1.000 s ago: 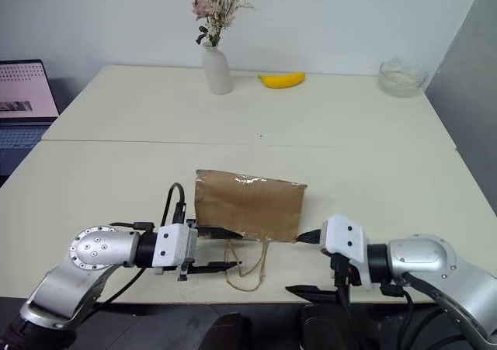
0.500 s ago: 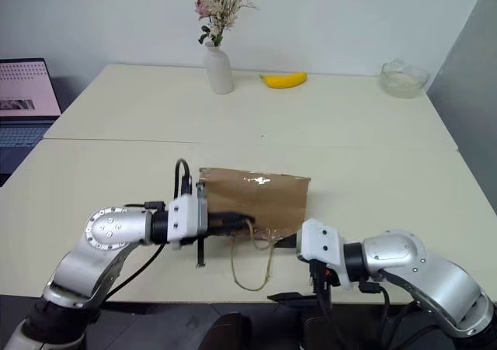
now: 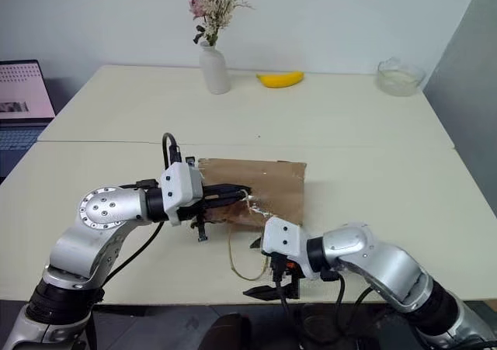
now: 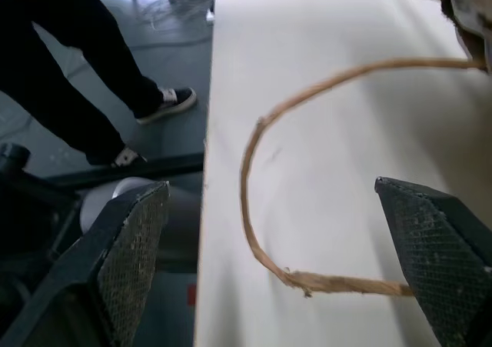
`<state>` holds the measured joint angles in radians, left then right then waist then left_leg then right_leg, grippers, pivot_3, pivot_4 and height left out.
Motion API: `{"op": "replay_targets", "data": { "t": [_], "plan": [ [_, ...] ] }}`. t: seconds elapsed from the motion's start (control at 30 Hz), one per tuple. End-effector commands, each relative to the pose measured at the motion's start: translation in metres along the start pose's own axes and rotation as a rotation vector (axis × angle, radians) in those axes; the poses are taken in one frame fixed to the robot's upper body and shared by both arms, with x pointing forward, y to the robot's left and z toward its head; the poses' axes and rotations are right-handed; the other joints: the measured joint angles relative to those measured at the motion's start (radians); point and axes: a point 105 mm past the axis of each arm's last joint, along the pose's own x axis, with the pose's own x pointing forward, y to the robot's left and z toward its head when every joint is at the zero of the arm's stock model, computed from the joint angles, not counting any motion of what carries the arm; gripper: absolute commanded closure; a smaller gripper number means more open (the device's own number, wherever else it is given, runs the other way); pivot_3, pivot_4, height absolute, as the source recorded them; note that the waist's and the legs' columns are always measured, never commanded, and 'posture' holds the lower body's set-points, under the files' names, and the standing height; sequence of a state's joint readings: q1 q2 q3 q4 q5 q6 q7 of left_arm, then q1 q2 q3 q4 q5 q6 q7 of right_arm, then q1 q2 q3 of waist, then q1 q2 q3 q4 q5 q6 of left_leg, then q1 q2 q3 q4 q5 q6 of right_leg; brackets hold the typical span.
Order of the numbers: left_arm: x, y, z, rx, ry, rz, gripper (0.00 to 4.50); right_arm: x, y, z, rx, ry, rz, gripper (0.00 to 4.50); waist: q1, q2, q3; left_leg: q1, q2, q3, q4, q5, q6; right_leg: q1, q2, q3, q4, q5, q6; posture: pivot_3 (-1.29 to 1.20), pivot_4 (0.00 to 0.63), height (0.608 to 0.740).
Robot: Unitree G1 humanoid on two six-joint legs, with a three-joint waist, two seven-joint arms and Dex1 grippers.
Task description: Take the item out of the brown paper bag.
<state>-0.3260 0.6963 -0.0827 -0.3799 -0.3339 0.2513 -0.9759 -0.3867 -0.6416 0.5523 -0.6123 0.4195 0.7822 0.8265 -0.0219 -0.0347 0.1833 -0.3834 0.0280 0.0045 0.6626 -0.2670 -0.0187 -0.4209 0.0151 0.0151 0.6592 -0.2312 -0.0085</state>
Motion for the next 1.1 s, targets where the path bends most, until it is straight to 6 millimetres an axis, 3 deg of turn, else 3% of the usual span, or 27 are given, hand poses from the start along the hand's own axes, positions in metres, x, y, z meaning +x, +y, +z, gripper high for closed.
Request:
{"op": "replay_targets", "data": {
  "t": [0.03,0.13,0.47,0.67,0.8,0.9,1.0,1.1],
  "plan": [
    [-0.003,0.001,0.01,0.047,-0.021,0.007,4.5,0.006,0.003,0.004,-0.06,-0.006,0.023,0.18,0.0,0.0,0.0,0.0,0.0,0.0,0.0,0.0,0.0,0.0,0.0,0.0,0.0,0.0,0.0,0.0,0.15,0.74],
    [-0.003,0.001,0.009,0.046,-0.02,0.01,4.5,0.013,-0.001,-0.001,-0.051,0.004,0.012,0.89,-0.002,0.0,0.0,0.0,0.0,-0.001,0.0,0.0,0.0,0.0,0.0,0.0,0.0,0.0,0.0,0.0,0.15,0.74],
    [-0.002,0.026,0.017,0.024,-0.049,0.097,4.5,0.017,-0.016,-0.025,-0.052,0.099,-0.059,4.42,-0.002,0.0,0.0,0.0,0.0,0.0,0.0,0.0,0.0,0.0,0.0,0.0,0.001,0.0,0.0,0.0,0.15,0.74],
    [0.001,0.07,0.032,-0.025,-0.097,0.271,4.5,0.012,-0.026,-0.049,-0.126,0.21,-0.122,4.47,-0.003,0.0,0.0,0.001,0.0,-0.001,0.0,0.0,0.0,0.0,0.001,0.0,0.002,0.0,0.0,0.0,0.15,0.74],
    [0.001,0.087,0.04,-0.041,-0.122,0.327,4.5,0.011,-0.027,-0.055,-0.15,0.232,-0.127,4.47,-0.004,-0.001,0.0,0.001,-0.001,-0.001,0.0,0.0,0.0,0.0,0.001,0.0,0.002,0.0,0.0,0.0,0.15,0.74],
    [0.002,0.082,0.037,-0.05,-0.113,0.299,4.5,0.01,-0.026,-0.04,-0.197,0.172,-0.135,4.47,-0.005,-0.001,0.0,0.001,-0.001,0.0,0.0,0.0,0.0,0.0,0.001,0.0,0.002,0.0,0.0,0.0,0.15,0.74],
    [0.005,0.061,0.031,-0.089,-0.101,0.218,4.5,-0.001,-0.029,-0.025,-0.244,0.104,-0.185,4.47,-0.004,-0.001,0.0,0.001,-0.001,0.0,0.0,0.0,0.0,0.0,0.0,0.0,0.002,0.0,0.0,0.0,0.15,0.74],
    [0.007,0.045,0.028,-0.128,-0.099,0.165,4.5,-0.018,-0.034,-0.014,-0.242,0.047,-0.26,3.87,-0.004,-0.001,0.0,0.0,0.0,0.0,0.0,0.0,0.0,0.0,-0.001,0.0,0.002,0.0,0.0,0.0,0.15,0.74]
  ]
}}
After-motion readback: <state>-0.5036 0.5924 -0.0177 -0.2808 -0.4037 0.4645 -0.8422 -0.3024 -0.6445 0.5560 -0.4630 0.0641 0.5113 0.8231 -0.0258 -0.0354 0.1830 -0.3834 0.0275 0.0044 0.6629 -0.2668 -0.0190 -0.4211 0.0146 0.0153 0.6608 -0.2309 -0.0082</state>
